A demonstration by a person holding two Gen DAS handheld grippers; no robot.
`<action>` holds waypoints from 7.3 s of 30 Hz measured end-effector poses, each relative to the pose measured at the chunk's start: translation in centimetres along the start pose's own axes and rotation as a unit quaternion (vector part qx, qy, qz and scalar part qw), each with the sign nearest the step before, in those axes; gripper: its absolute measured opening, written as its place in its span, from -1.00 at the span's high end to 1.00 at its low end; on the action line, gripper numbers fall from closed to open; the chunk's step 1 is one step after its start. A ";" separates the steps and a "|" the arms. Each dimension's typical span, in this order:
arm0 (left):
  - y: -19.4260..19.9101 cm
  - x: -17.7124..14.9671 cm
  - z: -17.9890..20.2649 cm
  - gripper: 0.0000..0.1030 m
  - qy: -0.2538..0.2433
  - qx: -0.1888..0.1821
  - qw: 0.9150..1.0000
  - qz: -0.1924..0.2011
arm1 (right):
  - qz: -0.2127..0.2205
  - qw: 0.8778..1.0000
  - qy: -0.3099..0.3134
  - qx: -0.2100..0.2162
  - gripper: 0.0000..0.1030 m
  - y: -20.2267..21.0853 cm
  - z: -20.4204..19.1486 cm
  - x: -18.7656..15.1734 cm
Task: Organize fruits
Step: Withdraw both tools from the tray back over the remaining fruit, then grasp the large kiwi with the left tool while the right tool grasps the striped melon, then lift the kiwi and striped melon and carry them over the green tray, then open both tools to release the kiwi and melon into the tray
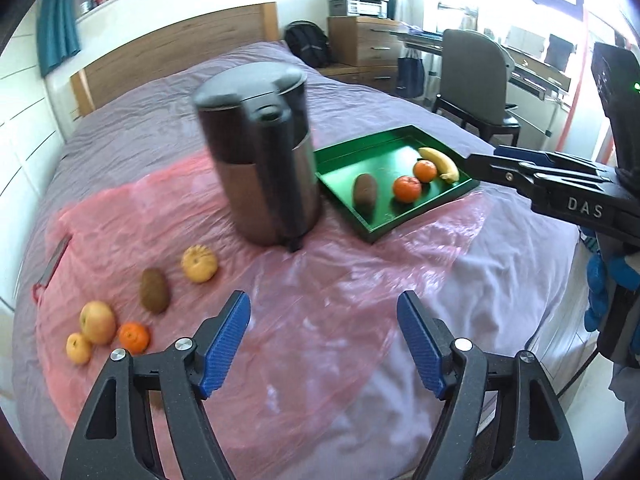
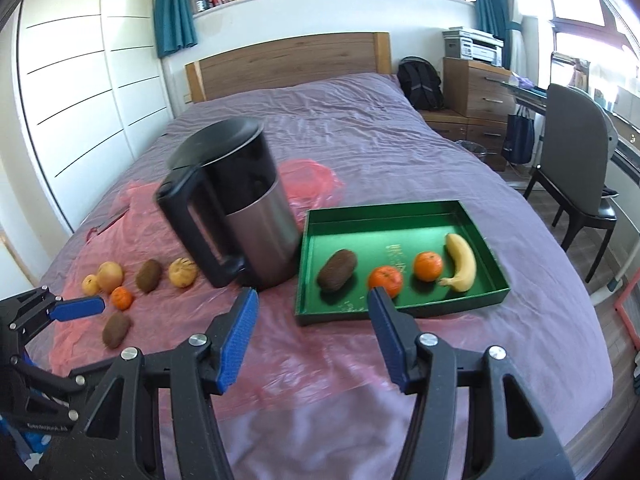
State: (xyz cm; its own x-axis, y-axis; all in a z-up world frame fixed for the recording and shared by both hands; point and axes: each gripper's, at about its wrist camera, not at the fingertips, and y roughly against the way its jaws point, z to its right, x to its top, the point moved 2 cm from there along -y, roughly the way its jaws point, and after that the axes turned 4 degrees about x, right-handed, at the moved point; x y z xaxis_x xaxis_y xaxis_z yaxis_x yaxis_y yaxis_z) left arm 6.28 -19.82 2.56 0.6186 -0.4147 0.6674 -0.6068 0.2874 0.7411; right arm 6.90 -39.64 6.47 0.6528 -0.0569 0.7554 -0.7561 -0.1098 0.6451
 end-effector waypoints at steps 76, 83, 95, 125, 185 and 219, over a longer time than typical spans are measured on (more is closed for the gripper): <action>-14.2 -14.3 -20.6 -0.04 0.166 0.065 0.976 -0.128 | -0.187 0.972 0.114 0.083 -0.45 -32.8 -21.3 -1.2; -14.2 -14.3 -20.3 0.21 0.152 0.074 0.977 -0.130 | -0.189 0.973 0.104 0.088 -0.46 -32.9 -21.0 -1.2; -12.2 -14.9 -22.2 0.41 0.236 0.009 0.968 -0.088 | -0.172 0.975 0.101 0.096 -0.44 -31.9 -21.0 -0.8; -2.0 -12.5 -21.3 0.41 0.252 0.009 0.968 -0.009 | -0.132 0.975 0.123 0.133 -0.44 -18.8 -22.5 -1.0; -1.8 5.1 4.1 0.41 -0.031 -0.063 0.998 0.008 | 0.002 0.997 -0.077 0.003 -0.44 -3.1 7.4 -2.4; -27.3 15.8 12.2 0.40 -0.045 -0.024 0.998 -0.043 | -0.033 0.995 -0.070 -0.065 -0.45 -22.9 19.8 3.8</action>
State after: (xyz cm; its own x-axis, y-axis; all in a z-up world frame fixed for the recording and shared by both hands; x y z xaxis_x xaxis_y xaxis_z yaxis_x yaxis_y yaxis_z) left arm 26.56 -44.76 -8.04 0.6186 -0.5145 0.5938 -0.5282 0.2872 0.7991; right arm 27.60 -57.02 -7.70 0.6944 -0.1919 0.6935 -0.7052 0.0100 0.7089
